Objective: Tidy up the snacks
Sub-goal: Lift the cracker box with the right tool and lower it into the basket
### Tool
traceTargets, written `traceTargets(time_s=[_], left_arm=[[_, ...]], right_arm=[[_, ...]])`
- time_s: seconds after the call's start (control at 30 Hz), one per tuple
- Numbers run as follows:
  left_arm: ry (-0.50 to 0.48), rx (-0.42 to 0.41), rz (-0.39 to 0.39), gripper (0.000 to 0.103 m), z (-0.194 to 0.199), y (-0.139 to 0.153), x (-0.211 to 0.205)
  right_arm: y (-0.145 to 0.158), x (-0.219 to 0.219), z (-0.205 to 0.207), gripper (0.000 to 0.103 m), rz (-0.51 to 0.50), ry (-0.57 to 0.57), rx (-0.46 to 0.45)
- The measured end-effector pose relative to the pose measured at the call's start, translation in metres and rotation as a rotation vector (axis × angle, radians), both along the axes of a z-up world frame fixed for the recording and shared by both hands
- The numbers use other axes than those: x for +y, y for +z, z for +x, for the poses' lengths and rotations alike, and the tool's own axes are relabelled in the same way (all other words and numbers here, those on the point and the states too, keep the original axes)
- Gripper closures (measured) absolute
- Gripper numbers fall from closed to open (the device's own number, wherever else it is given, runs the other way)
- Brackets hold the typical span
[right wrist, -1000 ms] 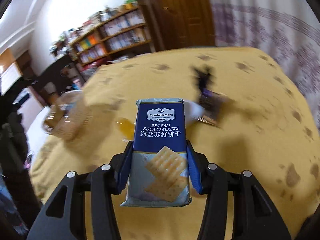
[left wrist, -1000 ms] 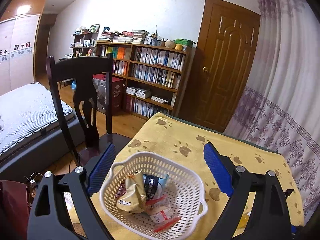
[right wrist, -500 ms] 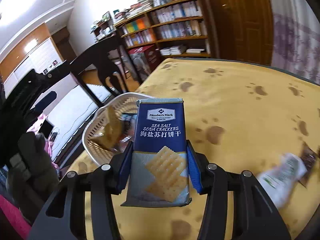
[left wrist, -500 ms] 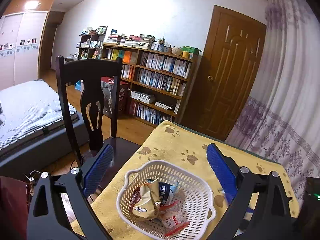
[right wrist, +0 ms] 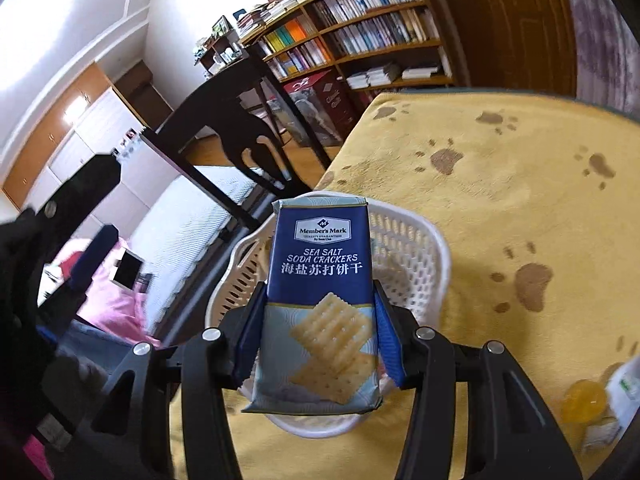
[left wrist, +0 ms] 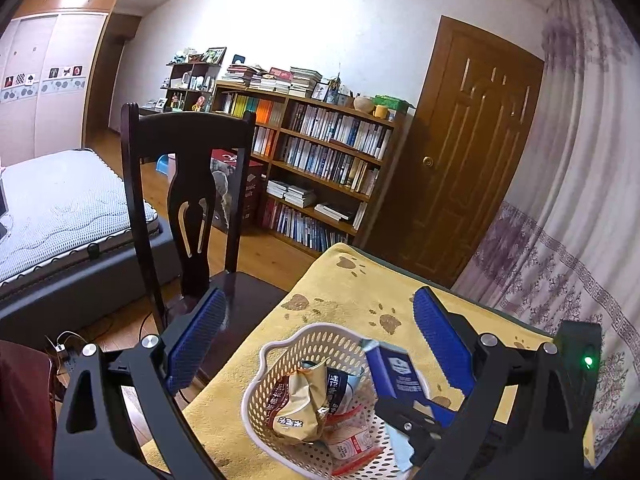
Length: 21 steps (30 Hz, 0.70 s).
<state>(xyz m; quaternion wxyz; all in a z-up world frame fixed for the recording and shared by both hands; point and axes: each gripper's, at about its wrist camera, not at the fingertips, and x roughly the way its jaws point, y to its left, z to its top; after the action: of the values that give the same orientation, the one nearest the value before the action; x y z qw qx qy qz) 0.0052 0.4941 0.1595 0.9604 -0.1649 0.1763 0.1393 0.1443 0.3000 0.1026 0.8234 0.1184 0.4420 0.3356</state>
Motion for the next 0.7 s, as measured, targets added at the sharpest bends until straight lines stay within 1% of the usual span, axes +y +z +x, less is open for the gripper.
traceTargets(time_s=[0.13,0.4,0.7], left_arm=[[-0.003,0.002,-0.001,0.007,0.002,0.000,-0.001],[-0.008,-0.002,0.001,0.007,0.002,0.001,-0.005],[-0.026,-0.003,0.015,0.007,0.003,0.002,-0.016]], right_arm=[[-0.001,-0.006,-0.002,0.051,0.037,0.009,0.012],[0.001,-0.016,-0.018,0.051,0.020,0.010,-0.021],[0.000,-0.027,-0.046,0.051,-0.073,-0.002,-0.132]])
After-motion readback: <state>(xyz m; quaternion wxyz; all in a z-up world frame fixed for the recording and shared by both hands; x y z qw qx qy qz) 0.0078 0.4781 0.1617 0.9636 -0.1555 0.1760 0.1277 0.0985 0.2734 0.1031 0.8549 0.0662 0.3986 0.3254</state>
